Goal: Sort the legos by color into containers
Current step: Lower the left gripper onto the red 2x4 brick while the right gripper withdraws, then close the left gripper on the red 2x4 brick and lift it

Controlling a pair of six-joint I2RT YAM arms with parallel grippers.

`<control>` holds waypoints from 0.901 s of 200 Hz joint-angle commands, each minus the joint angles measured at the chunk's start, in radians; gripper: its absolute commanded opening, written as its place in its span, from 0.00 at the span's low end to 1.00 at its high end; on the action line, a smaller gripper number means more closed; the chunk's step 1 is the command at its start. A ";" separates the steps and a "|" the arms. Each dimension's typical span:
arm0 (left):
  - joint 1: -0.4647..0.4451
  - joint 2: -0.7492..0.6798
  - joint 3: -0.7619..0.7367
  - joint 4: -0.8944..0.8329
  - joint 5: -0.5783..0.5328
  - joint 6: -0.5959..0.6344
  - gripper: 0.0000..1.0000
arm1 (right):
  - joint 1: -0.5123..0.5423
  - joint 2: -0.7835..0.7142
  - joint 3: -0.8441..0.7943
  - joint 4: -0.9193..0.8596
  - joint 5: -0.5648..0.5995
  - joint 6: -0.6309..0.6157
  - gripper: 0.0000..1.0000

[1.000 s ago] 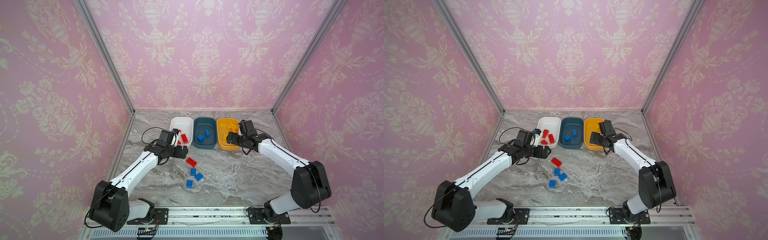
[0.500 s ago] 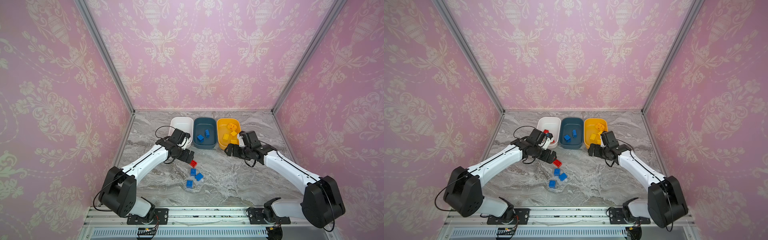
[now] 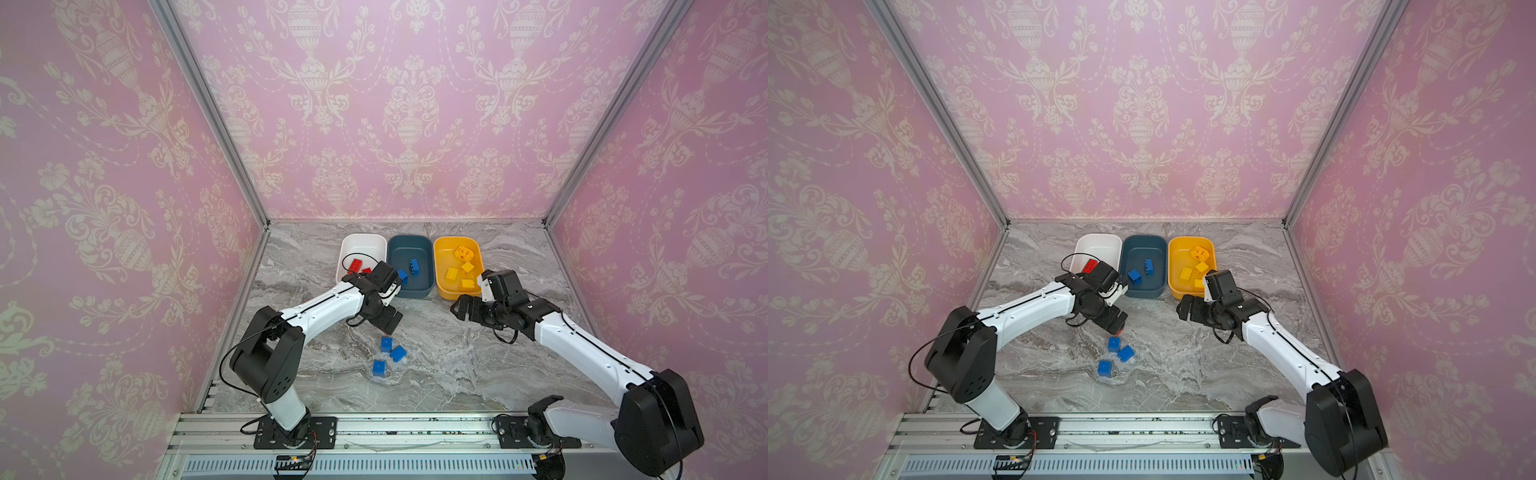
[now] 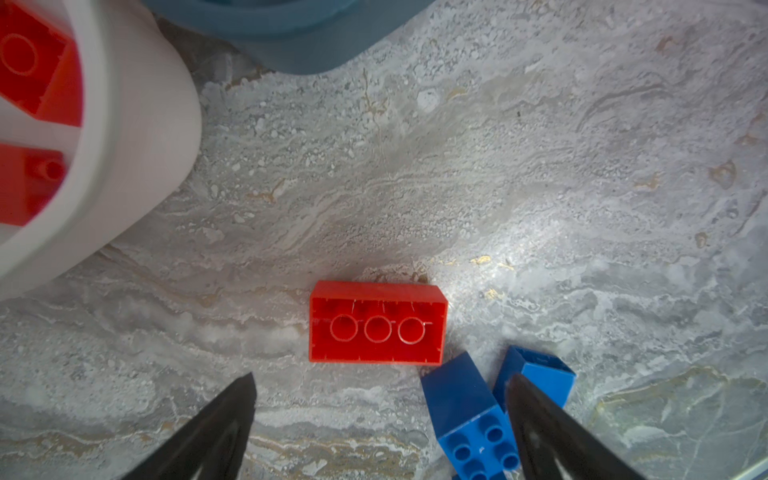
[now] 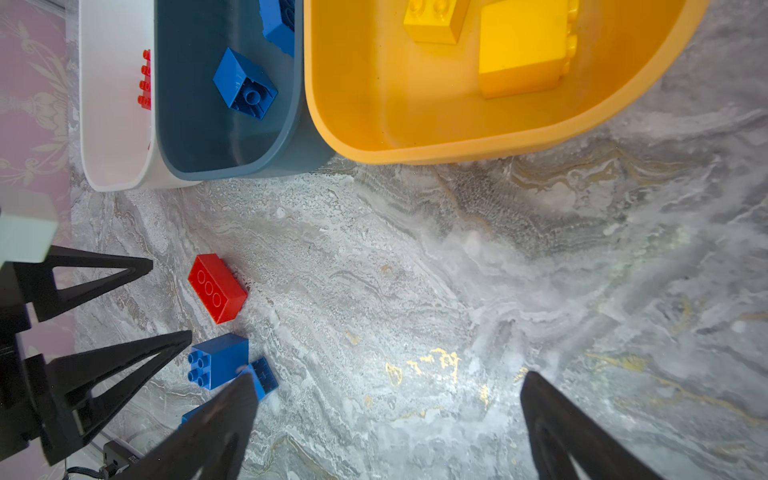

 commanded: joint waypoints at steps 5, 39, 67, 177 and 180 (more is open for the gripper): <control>-0.025 0.056 0.031 -0.033 -0.054 0.040 0.96 | 0.006 -0.022 0.004 -0.023 -0.005 0.007 1.00; -0.031 0.104 0.034 -0.015 -0.043 0.043 0.94 | 0.005 -0.027 0.003 -0.025 -0.003 0.005 1.00; -0.030 0.137 0.044 -0.006 -0.049 0.042 0.94 | 0.006 -0.027 0.006 -0.023 -0.002 0.007 1.00; -0.031 0.182 0.048 0.010 -0.093 0.022 0.73 | 0.004 -0.019 0.009 -0.014 -0.003 0.013 1.00; -0.032 0.181 0.048 0.008 -0.093 0.022 0.72 | 0.005 -0.019 0.009 -0.013 -0.003 0.012 1.00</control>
